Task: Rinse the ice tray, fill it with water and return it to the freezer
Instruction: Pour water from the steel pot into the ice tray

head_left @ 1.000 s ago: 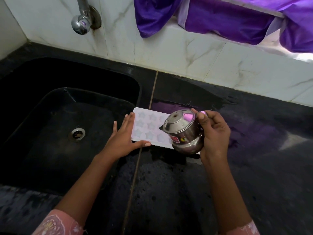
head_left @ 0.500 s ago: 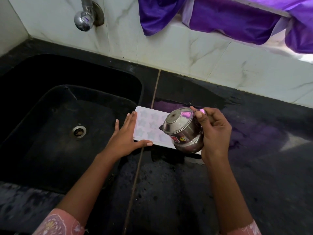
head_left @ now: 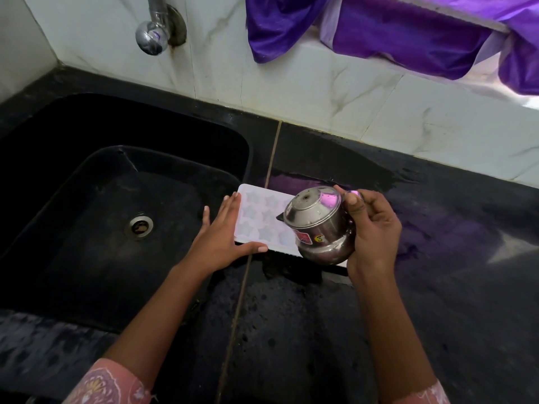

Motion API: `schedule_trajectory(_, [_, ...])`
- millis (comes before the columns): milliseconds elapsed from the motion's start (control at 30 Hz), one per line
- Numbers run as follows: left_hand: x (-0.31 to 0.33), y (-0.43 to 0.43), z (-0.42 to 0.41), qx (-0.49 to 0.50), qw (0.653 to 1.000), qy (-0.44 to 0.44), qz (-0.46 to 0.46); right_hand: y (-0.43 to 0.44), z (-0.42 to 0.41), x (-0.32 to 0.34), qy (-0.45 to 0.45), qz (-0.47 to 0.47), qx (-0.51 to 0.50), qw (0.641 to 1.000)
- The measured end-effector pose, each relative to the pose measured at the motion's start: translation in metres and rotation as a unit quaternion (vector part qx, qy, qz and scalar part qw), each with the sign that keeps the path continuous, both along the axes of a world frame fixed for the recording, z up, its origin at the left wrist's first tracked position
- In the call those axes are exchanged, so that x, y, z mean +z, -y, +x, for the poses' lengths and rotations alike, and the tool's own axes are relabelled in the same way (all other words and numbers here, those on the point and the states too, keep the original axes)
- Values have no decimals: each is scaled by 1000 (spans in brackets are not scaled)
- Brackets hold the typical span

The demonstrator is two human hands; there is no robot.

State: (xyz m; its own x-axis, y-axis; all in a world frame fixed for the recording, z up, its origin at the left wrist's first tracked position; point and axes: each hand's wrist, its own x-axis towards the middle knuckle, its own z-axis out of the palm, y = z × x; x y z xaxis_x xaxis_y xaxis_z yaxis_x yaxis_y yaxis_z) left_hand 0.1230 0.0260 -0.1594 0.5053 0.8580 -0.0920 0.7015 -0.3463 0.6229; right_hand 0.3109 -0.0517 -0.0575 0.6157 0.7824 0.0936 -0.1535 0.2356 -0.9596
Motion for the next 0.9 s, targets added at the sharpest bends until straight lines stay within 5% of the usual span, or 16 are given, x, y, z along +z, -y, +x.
schedule_trajectory(900, [-1,1,0,2,1000,3,5,-23,-15,-1,83,-28,54,995])
